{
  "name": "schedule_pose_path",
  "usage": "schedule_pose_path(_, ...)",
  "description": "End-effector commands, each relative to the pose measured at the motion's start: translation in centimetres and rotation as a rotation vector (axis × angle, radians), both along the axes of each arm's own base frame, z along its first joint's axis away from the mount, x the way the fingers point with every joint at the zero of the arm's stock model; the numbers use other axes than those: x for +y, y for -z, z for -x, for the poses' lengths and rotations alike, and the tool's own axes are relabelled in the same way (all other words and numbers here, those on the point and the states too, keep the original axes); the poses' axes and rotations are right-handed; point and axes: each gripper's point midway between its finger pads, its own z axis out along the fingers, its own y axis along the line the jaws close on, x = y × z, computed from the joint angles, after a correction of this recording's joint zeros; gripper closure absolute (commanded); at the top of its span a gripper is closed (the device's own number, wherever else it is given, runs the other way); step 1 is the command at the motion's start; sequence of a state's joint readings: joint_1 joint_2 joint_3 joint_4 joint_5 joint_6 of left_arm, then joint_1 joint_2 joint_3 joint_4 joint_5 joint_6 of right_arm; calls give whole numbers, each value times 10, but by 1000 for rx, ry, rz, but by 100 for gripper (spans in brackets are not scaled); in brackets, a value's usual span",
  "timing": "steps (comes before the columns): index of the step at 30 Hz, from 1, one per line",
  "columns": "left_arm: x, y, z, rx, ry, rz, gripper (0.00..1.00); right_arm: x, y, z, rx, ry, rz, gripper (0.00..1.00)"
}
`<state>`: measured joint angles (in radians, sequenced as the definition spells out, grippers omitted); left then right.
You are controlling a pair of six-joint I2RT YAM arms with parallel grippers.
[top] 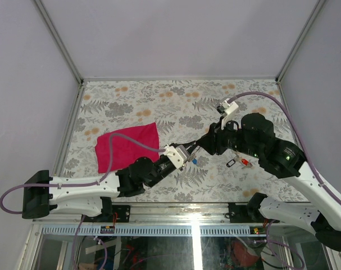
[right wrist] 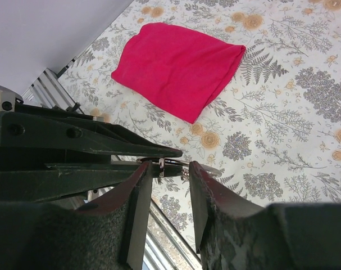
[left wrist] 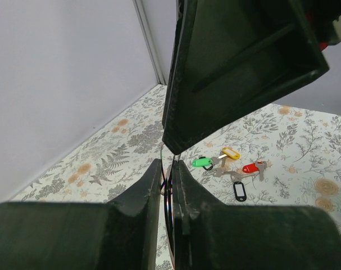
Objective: Put the keys on the keyring
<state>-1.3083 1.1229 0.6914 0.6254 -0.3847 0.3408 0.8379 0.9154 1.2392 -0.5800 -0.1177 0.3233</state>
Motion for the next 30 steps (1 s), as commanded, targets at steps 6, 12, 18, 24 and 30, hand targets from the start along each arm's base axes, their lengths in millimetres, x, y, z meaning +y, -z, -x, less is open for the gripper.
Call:
schedule_pose_path(6, -1, -27, 1, 2, -4, 87, 100, 13, -7, -2, -11, -31, -37, 72)
schedule_pose_path(12, 0, -28, 0, -1, -5, 87, 100, 15, -3, -1, 7, -46, -30, 92)
schedule_pose_path(18, -1, -27, 1, -8, 0, 73, 92, 15, -7, 0, 17, -46, -28, 100)
schedule_pose_path(24, -1, -25, 2, -12, 4, 63, 76, 11, -8, -2, 10, -25, -23, 100)
schedule_pose_path(30, 0, -26, 3, -15, 10, 64, 79, 10, -8, -2, 7, -19, -23, 100)
